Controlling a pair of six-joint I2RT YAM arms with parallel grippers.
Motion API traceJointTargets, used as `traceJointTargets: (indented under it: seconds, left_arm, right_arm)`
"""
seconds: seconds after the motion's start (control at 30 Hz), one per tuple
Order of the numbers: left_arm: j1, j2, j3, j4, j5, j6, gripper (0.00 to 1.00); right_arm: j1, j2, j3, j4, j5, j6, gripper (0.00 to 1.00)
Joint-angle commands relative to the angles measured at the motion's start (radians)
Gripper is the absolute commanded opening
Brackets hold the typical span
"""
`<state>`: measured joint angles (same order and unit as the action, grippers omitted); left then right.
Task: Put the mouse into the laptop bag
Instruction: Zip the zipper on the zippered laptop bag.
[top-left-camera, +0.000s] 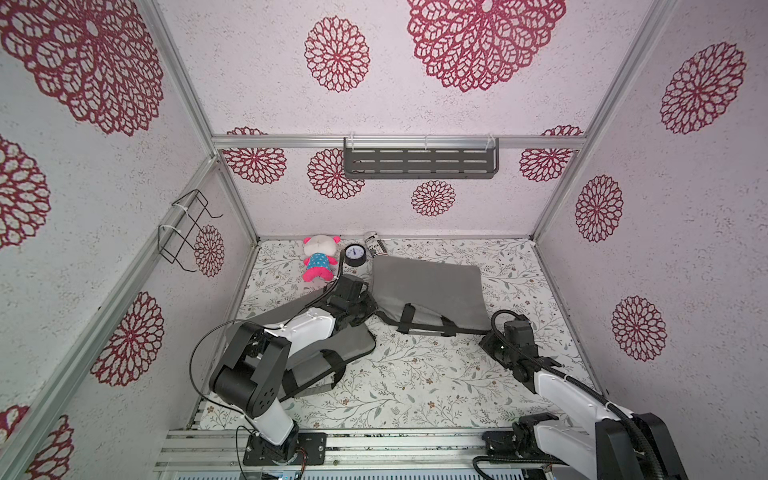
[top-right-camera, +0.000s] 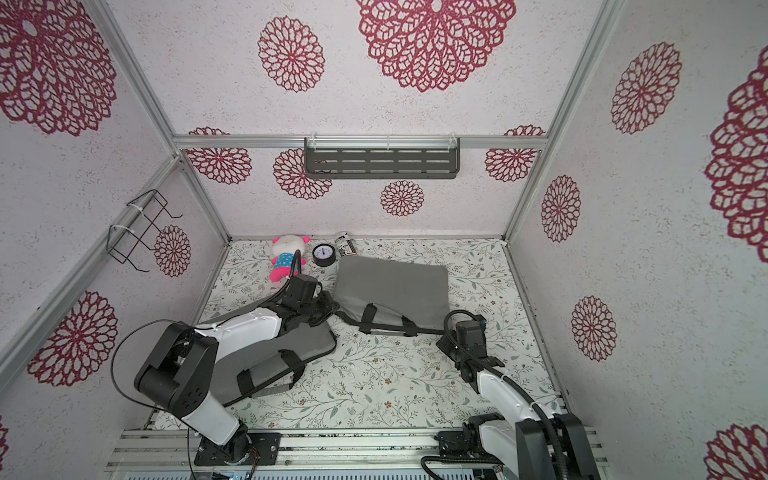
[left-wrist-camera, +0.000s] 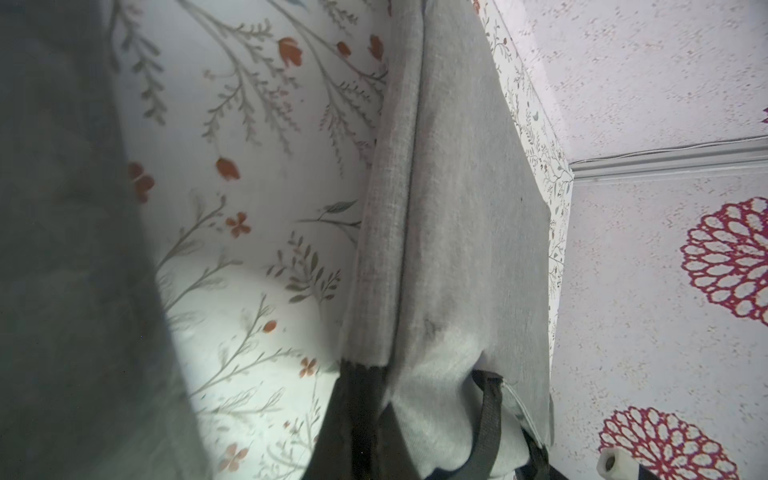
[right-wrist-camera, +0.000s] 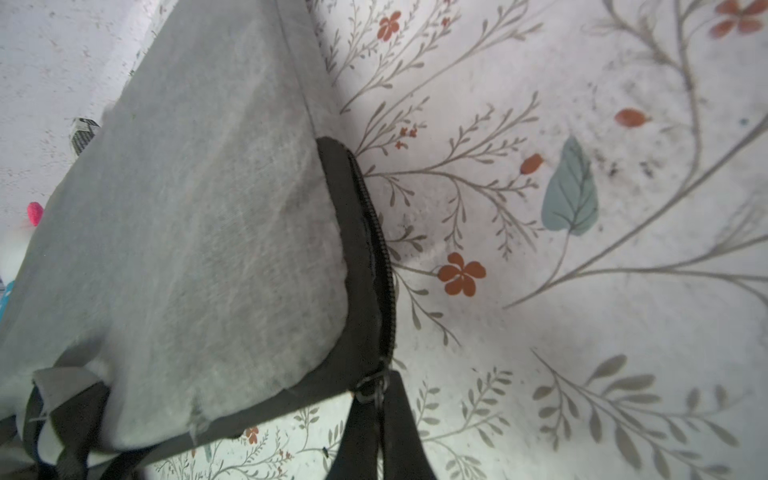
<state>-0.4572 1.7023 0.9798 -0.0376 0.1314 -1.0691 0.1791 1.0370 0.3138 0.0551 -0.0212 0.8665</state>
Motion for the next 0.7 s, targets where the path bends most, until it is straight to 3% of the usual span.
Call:
traceJointTargets:
  seconds: [0.0, 0.07, 0.1, 0.2, 0.27, 0.47, 0.67]
  left_arm:
    - [0.077, 0.077, 0.150, 0.036, -0.169, 0.030, 0.00]
    - [0.075, 0.157, 0.271, -0.005, -0.145, 0.040, 0.00]
    - [0.075, 0.203, 0.345, -0.030, -0.133, 0.052, 0.10]
    - [0.070, 0.297, 0.510, -0.157, -0.190, 0.077, 0.72]
    - [0.056, 0.275, 0.518, -0.173, -0.217, 0.085, 0.98]
    - [-0.080, 0.030, 0.329, -0.159, -0.295, 0.058, 0.98]
    - [-0.336, -0.067, 0.065, 0.112, -0.280, -0.076, 0.98]
  right_arm:
    - [-0.045, -0.075, -0.033, -0.125, 0.142, 0.015, 0.00]
    - [-0.026, -0.104, -0.041, -0.134, 0.132, 0.023, 0.00]
    - [-0.011, -0.115, -0.040, -0.143, 0.135, 0.030, 0.00]
    - [0.060, -0.117, -0.047, -0.122, 0.137, 0.062, 0.00]
    - [0.142, -0.103, -0.035, -0.111, 0.167, 0.083, 0.00]
    - [0.347, -0.062, -0.002, -0.049, 0.224, 0.133, 0.00]
    - [0.552, 0.007, 0.053, 0.041, 0.282, 0.120, 0.00]
